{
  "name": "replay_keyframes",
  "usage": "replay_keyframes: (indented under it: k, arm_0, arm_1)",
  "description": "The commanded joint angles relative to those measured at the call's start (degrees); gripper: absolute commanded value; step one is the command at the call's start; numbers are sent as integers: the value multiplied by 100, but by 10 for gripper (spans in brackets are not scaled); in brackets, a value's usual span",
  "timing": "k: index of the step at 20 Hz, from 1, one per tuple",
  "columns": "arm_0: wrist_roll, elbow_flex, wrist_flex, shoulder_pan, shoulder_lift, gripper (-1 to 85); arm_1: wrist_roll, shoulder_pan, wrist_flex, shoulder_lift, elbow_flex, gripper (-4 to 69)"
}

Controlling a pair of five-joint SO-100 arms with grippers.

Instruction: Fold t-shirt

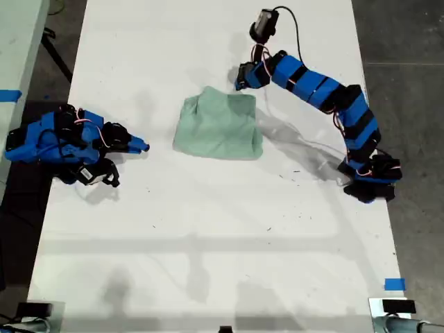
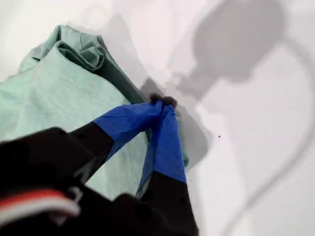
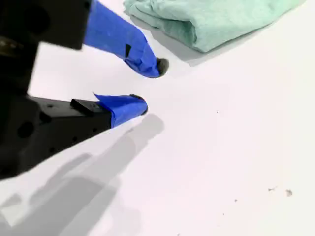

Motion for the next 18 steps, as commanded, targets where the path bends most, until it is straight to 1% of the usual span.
replay_keyframes:
  k: [1,2,3,4,6,8,10,11,13,14,15,16,17,18]
  arm_0:
    - [-606,-44,-229,123,9,121]
    - [-606,-26,88,-9,-9,120]
    - [-589,-35,97,-105,-35,122]
    - [-615,-35,105,-176,-9,122]
    - [-598,-35,105,-272,-9,122]
    - [-598,-35,105,-316,-9,122]
    - [-598,-35,105,-316,-9,122]
    - [-598,-35,105,-308,-9,122]
    - [-598,-35,105,-308,-9,122]
    - [-598,-35,105,-308,-9,122]
    - [-598,-35,105,-308,-9,122]
    - [-598,-35,105,-299,-9,122]
    - [-598,-35,105,-299,-9,122]
    - [-598,-35,105,-299,-9,122]
  arm_1:
    - [-149,158,923,1644,-132,-10]
    - [-158,167,1274,2206,211,-10]
    - [-97,132,1547,2865,765,-10]
    - [26,88,1670,3621,1556,-10]
    - [475,35,1679,5388,3656,-10]
    - [1072,62,1556,7436,6029,-10]
    - [1890,-176,1617,9246,7945,-10]
    - [2399,-422,1582,10002,8771,-10]
    - [3331,-1011,1362,11215,10160,-10]
    - [3911,-1248,1292,11927,10854,-10]
    - [4500,-1521,1310,12867,11593,-10]
    - [5133,-1767,1670,13975,12252,-10]
    - [5194,-1907,1802,14704,12823,-10]
    - [5581,-2101,1670,14493,12885,-10]
